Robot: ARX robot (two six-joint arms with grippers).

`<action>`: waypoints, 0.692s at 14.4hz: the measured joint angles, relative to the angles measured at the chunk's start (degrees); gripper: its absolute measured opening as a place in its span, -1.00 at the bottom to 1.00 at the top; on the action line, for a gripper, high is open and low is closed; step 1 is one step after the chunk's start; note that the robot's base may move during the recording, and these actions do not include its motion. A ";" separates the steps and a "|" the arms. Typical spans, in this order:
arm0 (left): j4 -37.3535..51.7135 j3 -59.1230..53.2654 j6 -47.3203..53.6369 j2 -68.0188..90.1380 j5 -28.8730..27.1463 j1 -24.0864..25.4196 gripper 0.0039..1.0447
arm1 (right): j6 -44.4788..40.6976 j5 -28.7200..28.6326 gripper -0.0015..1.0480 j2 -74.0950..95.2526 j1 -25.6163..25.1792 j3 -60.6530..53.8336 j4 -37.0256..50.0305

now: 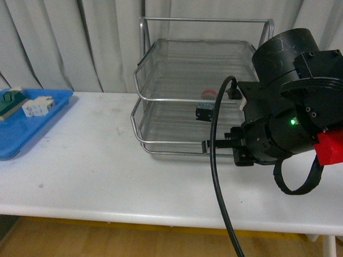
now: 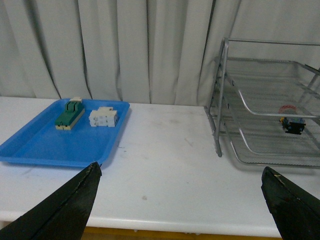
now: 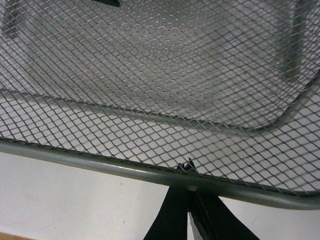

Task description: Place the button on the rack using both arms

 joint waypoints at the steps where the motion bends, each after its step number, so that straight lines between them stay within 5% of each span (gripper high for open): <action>1: 0.00 0.00 0.00 0.00 -0.02 0.00 0.88 | -0.33 0.07 -0.97 0.61 -0.61 1.20 -0.17; 10: 0.00 0.00 0.00 0.00 -0.02 0.00 0.88 | -2.45 1.73 -0.97 4.26 -3.91 7.32 0.48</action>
